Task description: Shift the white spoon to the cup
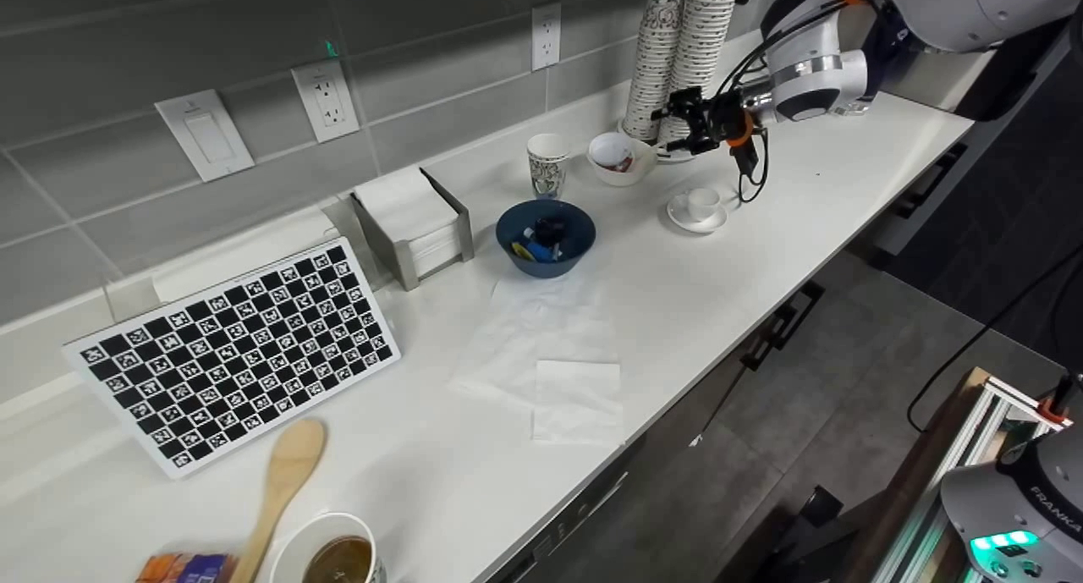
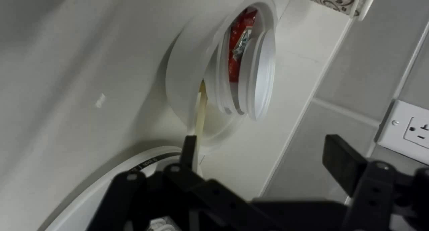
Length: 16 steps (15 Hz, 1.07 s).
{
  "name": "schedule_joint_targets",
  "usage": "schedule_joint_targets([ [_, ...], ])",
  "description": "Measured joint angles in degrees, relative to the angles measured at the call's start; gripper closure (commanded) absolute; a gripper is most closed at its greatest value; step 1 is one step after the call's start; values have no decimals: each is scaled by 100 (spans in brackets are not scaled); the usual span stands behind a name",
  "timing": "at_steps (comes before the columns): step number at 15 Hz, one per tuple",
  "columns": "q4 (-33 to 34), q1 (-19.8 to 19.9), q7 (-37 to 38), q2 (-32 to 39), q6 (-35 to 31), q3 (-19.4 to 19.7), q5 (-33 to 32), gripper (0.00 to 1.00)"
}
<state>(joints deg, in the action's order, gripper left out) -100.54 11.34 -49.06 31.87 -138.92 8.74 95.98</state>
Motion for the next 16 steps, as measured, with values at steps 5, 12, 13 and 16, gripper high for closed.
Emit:
schedule_joint_targets([
  [5, 265, 36, -171, 304, -2, 13, 166, 7],
  [12, 523, 51, -279, 526, -2, 19, 503, 45],
  [13, 552, 51, -286, 550, -2, 19, 506, 51],
  [16, 598, 51, -287, 599, -3, 20, 506, 57],
])
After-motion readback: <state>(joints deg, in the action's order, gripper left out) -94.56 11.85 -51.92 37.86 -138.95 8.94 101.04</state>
